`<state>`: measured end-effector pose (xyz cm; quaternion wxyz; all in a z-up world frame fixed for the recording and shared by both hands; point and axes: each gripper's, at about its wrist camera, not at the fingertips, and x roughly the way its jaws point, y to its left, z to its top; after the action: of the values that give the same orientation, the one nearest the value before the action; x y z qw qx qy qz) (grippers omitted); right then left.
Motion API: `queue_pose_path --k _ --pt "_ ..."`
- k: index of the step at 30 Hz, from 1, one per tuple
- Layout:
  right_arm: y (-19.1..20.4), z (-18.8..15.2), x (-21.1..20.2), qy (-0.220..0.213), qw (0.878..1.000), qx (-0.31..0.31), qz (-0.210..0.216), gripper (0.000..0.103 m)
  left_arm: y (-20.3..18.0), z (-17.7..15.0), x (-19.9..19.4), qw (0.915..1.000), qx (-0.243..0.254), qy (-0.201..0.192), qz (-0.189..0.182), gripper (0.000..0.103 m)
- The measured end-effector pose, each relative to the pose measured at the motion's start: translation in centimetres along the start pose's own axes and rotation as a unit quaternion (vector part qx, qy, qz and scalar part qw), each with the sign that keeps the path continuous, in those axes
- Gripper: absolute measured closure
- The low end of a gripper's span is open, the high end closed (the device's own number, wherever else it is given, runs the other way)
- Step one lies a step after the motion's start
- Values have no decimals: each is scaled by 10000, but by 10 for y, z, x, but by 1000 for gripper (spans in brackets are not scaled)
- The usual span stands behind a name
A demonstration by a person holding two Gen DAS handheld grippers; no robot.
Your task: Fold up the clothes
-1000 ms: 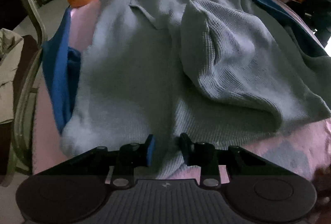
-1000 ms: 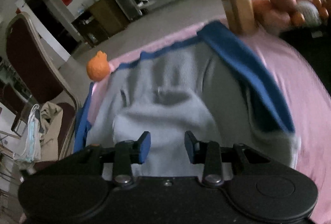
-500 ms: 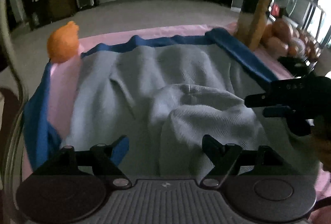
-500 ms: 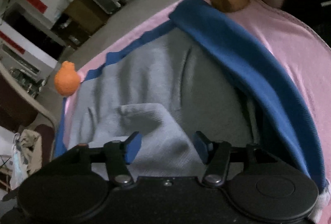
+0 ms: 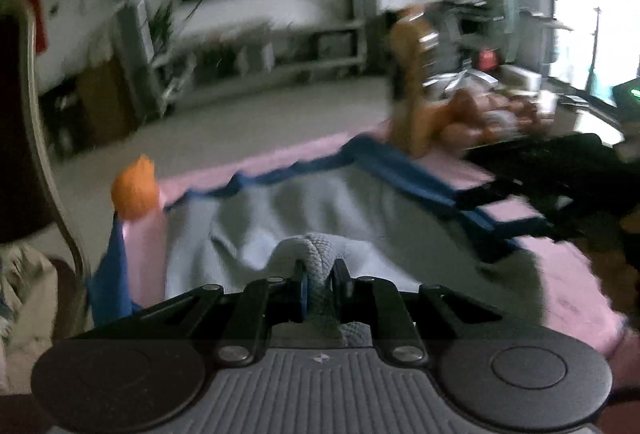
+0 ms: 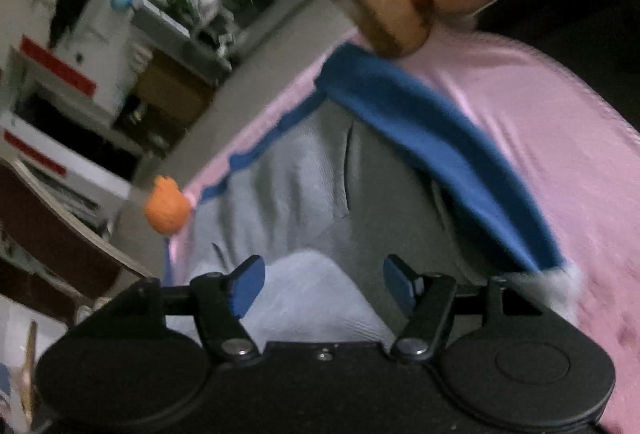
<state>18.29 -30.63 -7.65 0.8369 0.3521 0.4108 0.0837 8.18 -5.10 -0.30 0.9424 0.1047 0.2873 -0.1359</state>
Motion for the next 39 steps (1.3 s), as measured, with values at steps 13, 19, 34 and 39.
queue_pose_path --k 13,19,34,39 --pt "29 -41 -116 -500 9966 -646 92 34 -99 -118 -101 9532 1158 1846 -2098 86" --pt "33 -43 -119 -506 9962 -698 155 33 -64 -86 -134 9678 1287 743 -2033 55" --pt "68 15 -64 -862 9801 -1735 -426 82 52 16 32 9936 -941 605 147 84" --pt "100 49 -5 -694 9695 -2315 -412 79 84 26 95 9870 -1418 712 253 67"
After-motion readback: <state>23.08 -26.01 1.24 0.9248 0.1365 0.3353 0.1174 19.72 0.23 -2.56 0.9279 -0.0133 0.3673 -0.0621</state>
